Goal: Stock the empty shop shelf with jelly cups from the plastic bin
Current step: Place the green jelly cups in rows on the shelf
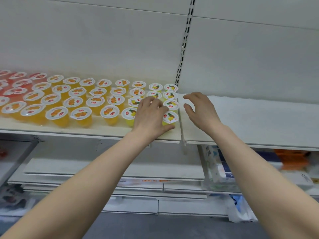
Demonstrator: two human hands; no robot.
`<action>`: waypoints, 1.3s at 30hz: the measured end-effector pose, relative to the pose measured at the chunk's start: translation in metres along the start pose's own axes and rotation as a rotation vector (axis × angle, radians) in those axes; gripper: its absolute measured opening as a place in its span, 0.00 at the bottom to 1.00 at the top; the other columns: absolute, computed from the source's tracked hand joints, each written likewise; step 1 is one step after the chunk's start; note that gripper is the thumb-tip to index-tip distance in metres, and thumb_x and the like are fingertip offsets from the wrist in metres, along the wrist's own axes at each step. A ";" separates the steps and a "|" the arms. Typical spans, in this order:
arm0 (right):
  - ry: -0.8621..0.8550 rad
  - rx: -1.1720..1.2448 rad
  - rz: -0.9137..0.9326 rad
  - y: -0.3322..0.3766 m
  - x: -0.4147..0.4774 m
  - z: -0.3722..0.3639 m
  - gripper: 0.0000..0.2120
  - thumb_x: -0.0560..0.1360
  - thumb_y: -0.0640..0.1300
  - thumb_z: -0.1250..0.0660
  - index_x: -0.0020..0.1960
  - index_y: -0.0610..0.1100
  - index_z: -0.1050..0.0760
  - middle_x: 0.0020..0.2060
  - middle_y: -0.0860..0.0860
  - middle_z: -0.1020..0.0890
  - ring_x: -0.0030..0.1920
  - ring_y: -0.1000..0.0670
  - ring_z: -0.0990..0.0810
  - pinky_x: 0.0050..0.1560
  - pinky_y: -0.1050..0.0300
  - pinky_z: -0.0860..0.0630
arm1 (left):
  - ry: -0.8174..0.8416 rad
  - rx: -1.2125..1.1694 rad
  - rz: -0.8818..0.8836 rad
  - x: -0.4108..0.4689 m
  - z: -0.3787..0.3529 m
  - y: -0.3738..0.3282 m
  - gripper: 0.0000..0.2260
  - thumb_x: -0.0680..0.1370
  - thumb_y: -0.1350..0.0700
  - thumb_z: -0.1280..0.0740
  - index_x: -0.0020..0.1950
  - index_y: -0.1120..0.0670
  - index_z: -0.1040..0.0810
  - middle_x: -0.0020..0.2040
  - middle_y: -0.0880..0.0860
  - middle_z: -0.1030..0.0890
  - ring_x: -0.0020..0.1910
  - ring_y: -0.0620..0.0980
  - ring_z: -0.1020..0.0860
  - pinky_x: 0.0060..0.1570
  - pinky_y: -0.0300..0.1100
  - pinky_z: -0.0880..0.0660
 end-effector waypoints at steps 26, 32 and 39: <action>-0.035 -0.212 0.421 0.180 0.004 -0.019 0.23 0.79 0.51 0.43 0.67 0.39 0.27 0.58 0.41 0.21 0.58 0.37 0.24 0.58 0.44 0.27 | -0.255 0.103 0.087 -0.093 0.104 0.155 0.19 0.76 0.45 0.32 0.61 0.56 0.21 0.55 0.56 0.20 0.57 0.60 0.26 0.57 0.53 0.29; -0.075 -0.201 0.583 0.300 -0.011 -0.060 0.23 0.78 0.52 0.44 0.66 0.40 0.25 0.56 0.42 0.20 0.55 0.39 0.22 0.56 0.47 0.29 | -0.293 0.186 0.146 -0.180 0.153 0.247 0.18 0.75 0.47 0.32 0.61 0.56 0.21 0.53 0.57 0.20 0.55 0.61 0.25 0.56 0.52 0.28; -0.016 -0.097 0.781 0.455 -0.040 -0.134 0.24 0.79 0.52 0.43 0.67 0.38 0.27 0.58 0.40 0.21 0.56 0.38 0.23 0.58 0.45 0.27 | -0.271 0.276 0.246 -0.307 0.207 0.357 0.21 0.76 0.46 0.36 0.62 0.58 0.23 0.53 0.59 0.21 0.53 0.61 0.25 0.56 0.52 0.29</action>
Point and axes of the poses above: each hand's wrist, its own x-axis towards the middle knuckle, its own z-axis out of the back of the hand, y = z × x, the point moved 2 cm from there along x, towards the middle knuckle
